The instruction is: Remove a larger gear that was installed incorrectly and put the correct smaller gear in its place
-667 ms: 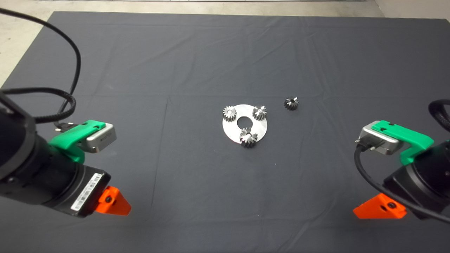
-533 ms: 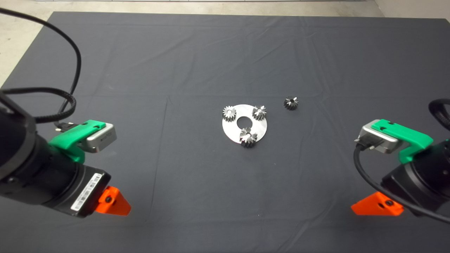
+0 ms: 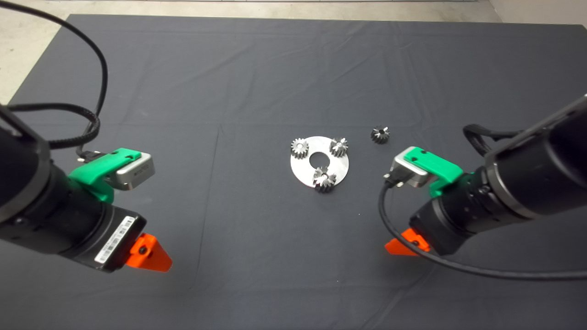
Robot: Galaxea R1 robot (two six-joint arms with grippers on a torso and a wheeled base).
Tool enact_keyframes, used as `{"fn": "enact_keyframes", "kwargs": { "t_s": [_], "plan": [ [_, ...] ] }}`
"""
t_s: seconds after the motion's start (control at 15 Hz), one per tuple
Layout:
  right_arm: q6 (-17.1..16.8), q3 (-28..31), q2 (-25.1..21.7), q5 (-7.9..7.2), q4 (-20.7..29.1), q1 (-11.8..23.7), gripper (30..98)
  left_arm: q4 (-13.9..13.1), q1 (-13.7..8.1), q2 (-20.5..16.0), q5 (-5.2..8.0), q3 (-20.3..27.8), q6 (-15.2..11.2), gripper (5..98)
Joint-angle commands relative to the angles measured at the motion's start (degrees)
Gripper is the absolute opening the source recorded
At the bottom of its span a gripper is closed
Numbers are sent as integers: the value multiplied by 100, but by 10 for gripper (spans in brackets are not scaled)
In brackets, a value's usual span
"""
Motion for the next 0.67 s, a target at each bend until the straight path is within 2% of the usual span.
{"fn": "enact_keyframes", "kwargs": {
  "t_s": [0.0, 0.13, 0.33, 0.47, 0.6],
  "plan": [
    [-32, -287, 337, -28, -1125, -45, 977, 21, -61, -34, 46, 63, 5, 978],
    [-57, -439, 401, -28, -1451, -149, 977, 21, -61, -43, 46, 97, -4, 978],
    [-427, -888, 639, -63, -1889, -585, 977, 21, -61, -43, 46, 107, -12, 978],
    [-538, -1113, 800, -72, -2182, -737, 977, 21, -61, -52, 46, 133, -12, 978],
    [-933, -1455, 833, -63, -2320, -845, 977, 21, -61, -52, 37, 142, -12, 978]
  ]
}}
